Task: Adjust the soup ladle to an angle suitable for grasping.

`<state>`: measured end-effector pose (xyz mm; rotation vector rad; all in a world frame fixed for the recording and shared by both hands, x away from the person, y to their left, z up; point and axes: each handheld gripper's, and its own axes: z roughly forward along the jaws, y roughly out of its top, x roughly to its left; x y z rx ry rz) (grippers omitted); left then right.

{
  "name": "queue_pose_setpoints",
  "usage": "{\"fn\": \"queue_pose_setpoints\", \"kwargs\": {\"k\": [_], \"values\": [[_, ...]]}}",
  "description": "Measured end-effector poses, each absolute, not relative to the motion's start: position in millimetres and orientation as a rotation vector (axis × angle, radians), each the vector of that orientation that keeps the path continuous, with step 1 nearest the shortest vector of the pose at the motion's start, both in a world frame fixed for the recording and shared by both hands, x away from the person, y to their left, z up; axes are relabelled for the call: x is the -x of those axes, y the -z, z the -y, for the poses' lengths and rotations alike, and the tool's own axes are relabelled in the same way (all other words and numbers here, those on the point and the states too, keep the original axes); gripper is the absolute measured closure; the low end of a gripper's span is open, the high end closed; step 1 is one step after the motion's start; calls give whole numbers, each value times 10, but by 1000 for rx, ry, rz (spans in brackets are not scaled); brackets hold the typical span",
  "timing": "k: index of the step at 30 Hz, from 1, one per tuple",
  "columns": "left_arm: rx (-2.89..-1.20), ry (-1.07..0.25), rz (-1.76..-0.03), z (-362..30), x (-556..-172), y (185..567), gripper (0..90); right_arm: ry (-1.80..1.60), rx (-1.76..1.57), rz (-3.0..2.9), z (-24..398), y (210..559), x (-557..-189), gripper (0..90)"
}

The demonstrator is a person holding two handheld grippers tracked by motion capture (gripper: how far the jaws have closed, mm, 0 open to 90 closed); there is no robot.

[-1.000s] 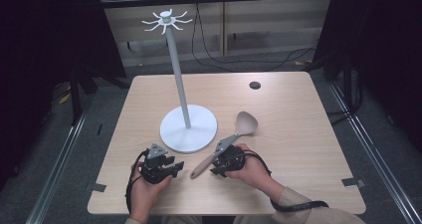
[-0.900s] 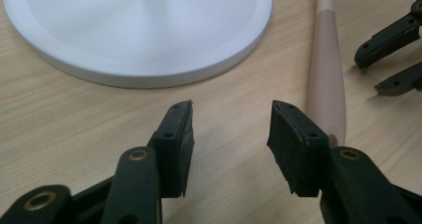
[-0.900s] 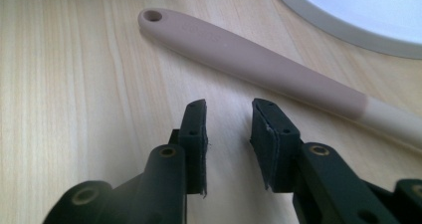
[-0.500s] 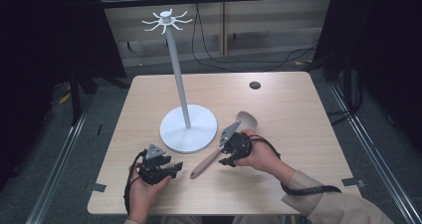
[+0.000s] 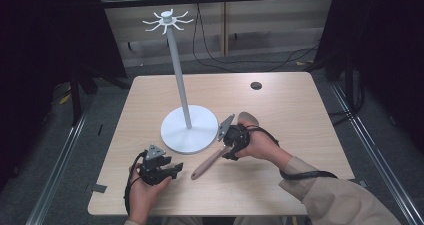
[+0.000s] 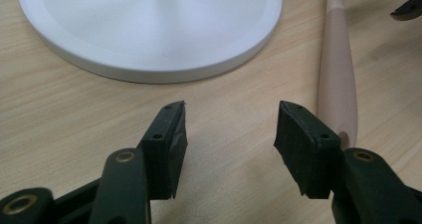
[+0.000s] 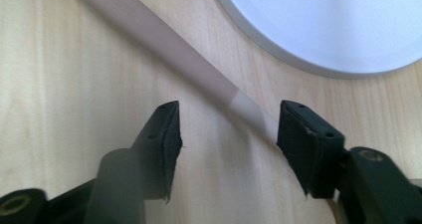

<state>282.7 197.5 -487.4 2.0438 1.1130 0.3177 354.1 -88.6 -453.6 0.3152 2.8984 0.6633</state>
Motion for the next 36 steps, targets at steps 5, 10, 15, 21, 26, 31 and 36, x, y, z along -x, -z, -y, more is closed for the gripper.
{"fn": "queue_pose_setpoints", "kwargs": {"k": [5, 10, 15, 21, 26, 31, 36], "values": [[-2031, -323, -1126, -1981, -2827, 4872, 459, -617, -245, -2907, 814, 4583, -3613, 361], [-2028, -327, -1127, -1989, -2829, 4867, 459, -569, -188, -2940, 747, 4670, -3652, 358], [-2026, -330, -1129, -2006, -2833, 4866, 459, -541, -135, -2950, 703, 4746, -3676, 406], [-2010, -340, -1135, -2022, -2830, 4853, 456, -510, -61, -2966, 680, 4724, -3668, 549], [-2012, -348, -1135, -2038, -2825, 4837, 455, -410, 75, -2991, 667, 4671, -3620, 617], [-2005, -352, -1139, -2042, -2821, 4827, 455, -358, 88, -3034, 690, 4640, -3576, 664], [-2006, -361, -1138, -2046, -2822, 4821, 456, -327, 107, -3080, 724, 4618, -3522, 708]]}}
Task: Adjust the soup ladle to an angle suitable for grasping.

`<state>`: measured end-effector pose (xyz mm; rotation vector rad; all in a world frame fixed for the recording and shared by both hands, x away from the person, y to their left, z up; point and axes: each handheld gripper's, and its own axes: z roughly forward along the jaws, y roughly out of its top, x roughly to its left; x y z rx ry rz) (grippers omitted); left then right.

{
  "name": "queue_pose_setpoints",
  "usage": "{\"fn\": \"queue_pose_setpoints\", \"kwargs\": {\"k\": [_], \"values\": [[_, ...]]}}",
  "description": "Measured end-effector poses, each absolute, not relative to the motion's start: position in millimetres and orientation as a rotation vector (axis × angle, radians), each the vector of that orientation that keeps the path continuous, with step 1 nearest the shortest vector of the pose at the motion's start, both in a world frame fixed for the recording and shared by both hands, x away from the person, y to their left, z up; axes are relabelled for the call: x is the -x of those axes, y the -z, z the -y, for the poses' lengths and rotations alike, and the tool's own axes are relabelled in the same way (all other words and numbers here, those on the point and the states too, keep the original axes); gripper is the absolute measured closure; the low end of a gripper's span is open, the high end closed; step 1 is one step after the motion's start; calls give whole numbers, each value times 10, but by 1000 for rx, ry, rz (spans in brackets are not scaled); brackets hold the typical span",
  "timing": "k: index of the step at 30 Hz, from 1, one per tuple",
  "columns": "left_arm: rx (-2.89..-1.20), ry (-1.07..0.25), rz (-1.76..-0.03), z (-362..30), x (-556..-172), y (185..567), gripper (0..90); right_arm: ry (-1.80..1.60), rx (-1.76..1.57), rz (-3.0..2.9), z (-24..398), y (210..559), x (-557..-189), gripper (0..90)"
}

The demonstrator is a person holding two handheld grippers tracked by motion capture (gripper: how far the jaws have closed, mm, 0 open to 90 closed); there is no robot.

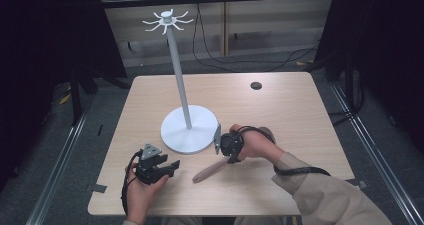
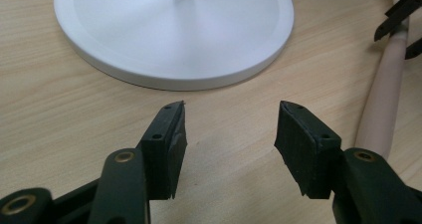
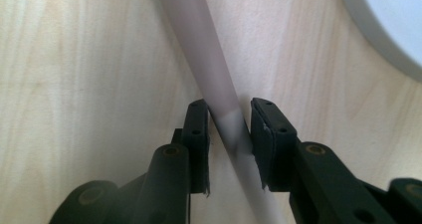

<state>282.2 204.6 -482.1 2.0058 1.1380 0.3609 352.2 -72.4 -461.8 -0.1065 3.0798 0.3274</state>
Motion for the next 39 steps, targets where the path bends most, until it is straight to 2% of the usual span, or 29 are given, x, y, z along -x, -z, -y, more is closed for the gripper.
{"fn": "queue_pose_setpoints", "kwargs": {"k": [4, 10, 27, 39], "values": [[-2003, -365, -1140, -2050, -2826, 4819, 455, -333, 95, -3084, 772, 4603, -3472, 789], [-1988, -370, -1153, -2030, -2828, 4824, 455, -512, -5, -3085, 920, 4570, -3461, 791], [-2006, -369, -1135, -1968, -2831, 4833, 449, -1261, -393, -2724, 1560, 3871, -3512, 792], [-2002, -368, -1131, -1965, -2832, 4832, 444, -1591, -497, -2525, 1625, 3770, -3516, 792]]}}
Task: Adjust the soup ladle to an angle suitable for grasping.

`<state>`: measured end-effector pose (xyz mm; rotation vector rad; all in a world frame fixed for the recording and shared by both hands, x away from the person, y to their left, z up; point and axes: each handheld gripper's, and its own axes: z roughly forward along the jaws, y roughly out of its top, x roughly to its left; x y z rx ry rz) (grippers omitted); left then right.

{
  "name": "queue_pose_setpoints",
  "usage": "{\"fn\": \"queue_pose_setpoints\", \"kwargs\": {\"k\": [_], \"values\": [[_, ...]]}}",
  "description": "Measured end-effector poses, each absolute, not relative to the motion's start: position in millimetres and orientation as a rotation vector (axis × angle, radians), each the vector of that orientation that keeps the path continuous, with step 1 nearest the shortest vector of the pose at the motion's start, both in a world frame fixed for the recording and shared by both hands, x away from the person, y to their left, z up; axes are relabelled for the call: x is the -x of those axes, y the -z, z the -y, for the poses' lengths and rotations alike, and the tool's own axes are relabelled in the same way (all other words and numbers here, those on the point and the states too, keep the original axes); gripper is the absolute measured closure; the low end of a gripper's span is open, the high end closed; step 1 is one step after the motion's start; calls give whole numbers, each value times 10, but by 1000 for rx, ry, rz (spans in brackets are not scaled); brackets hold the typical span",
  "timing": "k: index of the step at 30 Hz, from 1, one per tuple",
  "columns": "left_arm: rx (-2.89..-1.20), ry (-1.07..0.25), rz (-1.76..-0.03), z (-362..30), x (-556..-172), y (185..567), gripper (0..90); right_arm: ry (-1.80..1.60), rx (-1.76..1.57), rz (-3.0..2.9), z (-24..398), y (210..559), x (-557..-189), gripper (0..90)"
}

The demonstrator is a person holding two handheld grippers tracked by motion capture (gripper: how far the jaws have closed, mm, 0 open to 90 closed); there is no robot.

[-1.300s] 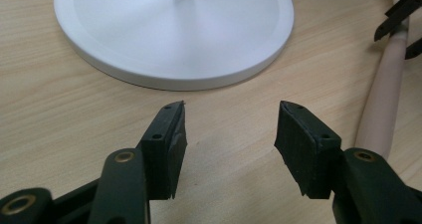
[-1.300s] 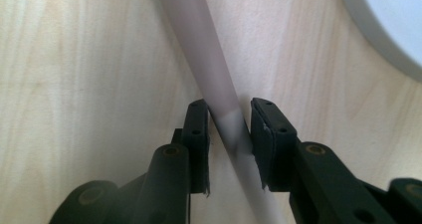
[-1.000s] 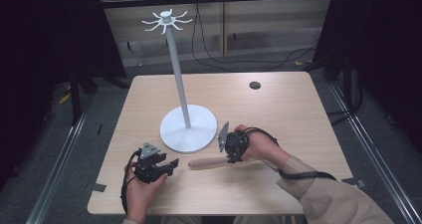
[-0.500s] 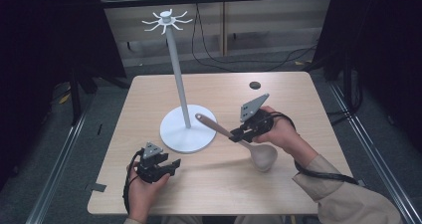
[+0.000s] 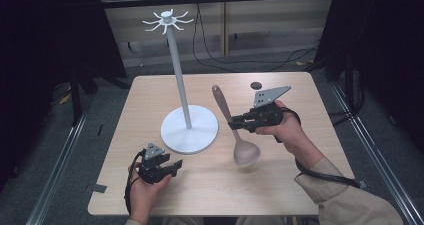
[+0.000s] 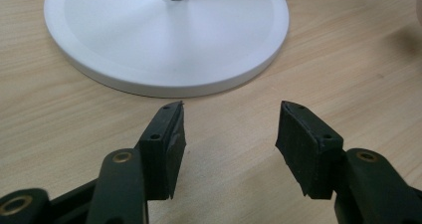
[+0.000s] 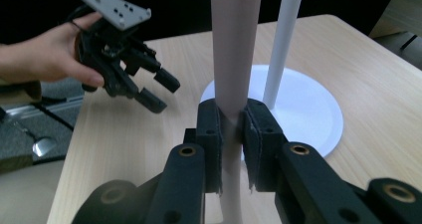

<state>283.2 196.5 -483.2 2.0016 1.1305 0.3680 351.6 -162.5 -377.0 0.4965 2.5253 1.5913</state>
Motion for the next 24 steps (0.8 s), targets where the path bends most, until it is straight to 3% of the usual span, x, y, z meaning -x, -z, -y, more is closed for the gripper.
{"fn": "queue_pose_setpoints", "kwargs": {"k": [24], "values": [[-2006, -386, -1118, -1937, -2872, 4894, 196, -1656, -526, -2439, 1379, 3511, -3581, 791]]}}
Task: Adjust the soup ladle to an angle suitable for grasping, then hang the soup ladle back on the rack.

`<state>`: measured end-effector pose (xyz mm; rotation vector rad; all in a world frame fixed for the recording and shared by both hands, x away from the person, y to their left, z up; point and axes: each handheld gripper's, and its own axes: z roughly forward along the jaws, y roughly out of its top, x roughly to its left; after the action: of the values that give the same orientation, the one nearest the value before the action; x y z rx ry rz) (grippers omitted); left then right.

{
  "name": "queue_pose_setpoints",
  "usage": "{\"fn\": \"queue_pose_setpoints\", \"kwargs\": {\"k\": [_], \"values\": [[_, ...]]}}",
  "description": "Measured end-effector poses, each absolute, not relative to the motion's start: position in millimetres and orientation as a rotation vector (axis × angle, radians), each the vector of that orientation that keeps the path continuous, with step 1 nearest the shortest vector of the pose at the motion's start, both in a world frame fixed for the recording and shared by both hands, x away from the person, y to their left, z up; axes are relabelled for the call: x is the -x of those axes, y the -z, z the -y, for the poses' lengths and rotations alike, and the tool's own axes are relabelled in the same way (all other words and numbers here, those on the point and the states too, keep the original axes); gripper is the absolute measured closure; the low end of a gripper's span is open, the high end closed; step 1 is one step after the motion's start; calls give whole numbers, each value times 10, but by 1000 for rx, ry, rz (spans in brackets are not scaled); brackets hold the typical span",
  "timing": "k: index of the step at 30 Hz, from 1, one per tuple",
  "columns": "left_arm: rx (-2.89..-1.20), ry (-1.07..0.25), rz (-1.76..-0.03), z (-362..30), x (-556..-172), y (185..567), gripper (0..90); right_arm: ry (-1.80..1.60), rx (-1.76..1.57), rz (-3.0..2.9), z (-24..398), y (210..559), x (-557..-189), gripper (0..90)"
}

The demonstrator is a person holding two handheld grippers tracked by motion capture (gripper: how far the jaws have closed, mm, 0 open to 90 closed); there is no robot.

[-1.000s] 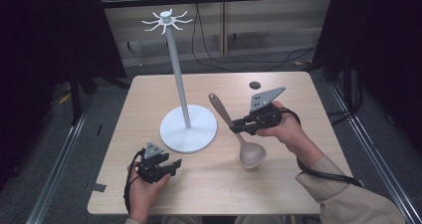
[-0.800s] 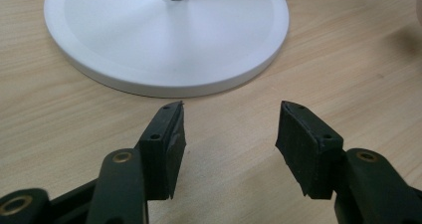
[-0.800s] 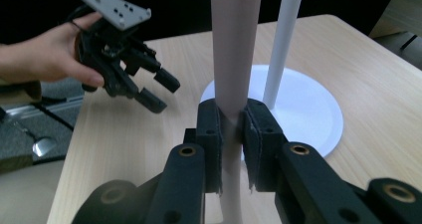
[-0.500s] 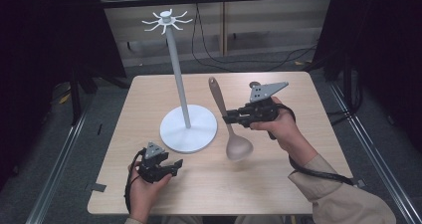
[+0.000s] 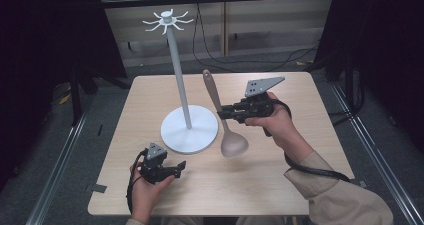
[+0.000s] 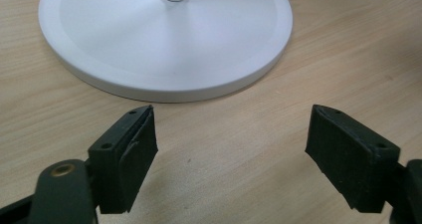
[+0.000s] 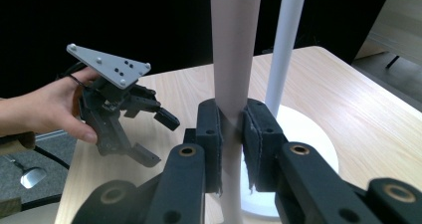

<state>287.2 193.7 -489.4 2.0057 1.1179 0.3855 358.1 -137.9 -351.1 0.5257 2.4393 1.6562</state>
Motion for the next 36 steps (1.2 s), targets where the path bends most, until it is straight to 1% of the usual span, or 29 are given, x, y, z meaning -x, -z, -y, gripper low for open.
{"fn": "queue_pose_setpoints", "kwargs": {"k": [2, 5, 10, 36], "values": [[-1977, -379, -1130, -1925, -2874, 4906, 179, -1656, -524, -2438, 1358, 3499, -3584, 791], [-1996, -382, -1119, -1950, -2883, 4907, 157, -1653, -525, -2442, 1333, 3480, -3592, 791], [-1982, -365, -1132, -1946, -2891, 4925, 135, -1664, -528, -2429, 1310, 3422, -3601, 791], [-1994, -360, -1123, -1926, -2910, 4924, 130, -1750, -530, -2378, 1037, 3093, -3745, 790]]}}
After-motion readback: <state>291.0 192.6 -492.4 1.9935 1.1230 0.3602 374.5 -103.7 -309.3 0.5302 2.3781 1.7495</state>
